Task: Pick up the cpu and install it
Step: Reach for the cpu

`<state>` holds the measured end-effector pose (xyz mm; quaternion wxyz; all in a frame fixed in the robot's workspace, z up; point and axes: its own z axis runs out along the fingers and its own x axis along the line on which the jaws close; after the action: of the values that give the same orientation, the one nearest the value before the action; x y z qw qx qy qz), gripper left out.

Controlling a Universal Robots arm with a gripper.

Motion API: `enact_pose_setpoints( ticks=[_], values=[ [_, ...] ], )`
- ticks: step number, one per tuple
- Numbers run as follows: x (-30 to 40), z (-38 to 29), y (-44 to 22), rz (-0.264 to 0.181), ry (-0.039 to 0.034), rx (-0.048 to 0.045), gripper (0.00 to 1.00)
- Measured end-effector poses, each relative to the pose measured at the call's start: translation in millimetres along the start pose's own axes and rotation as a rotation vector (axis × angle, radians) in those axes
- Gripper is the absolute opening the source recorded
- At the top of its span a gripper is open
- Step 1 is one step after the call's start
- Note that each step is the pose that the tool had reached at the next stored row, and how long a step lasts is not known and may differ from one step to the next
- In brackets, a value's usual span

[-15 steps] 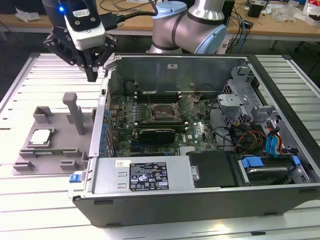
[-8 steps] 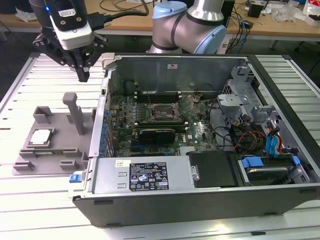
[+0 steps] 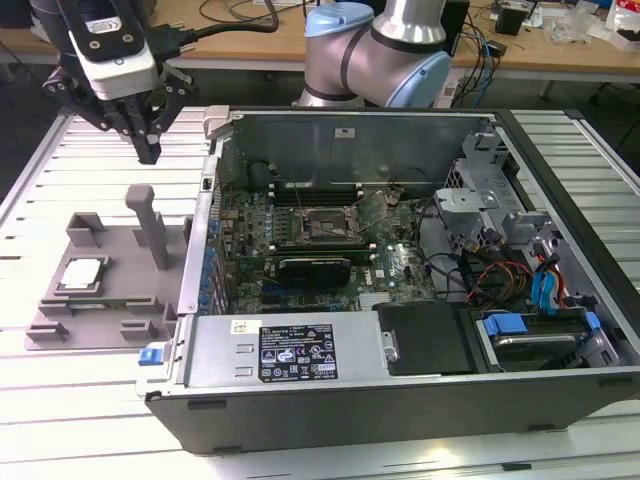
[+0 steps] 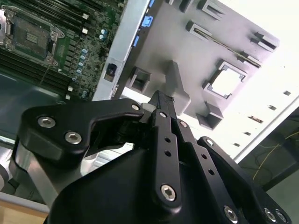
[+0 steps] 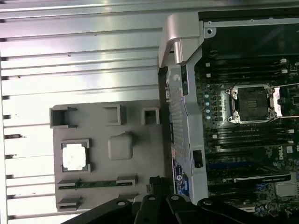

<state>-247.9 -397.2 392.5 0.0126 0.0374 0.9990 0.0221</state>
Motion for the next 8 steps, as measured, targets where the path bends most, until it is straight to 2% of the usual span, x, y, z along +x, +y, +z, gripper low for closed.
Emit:
enact_pose_setpoints(
  ticks=[3, 8],
  values=[
    [11.1, -0.2, -0.8, 0.000, 0.0000, 0.0000, 0.11],
    [23.5, -0.5, -1.7, 0.000, 0.0000, 0.0001, 0.11]
  ],
)
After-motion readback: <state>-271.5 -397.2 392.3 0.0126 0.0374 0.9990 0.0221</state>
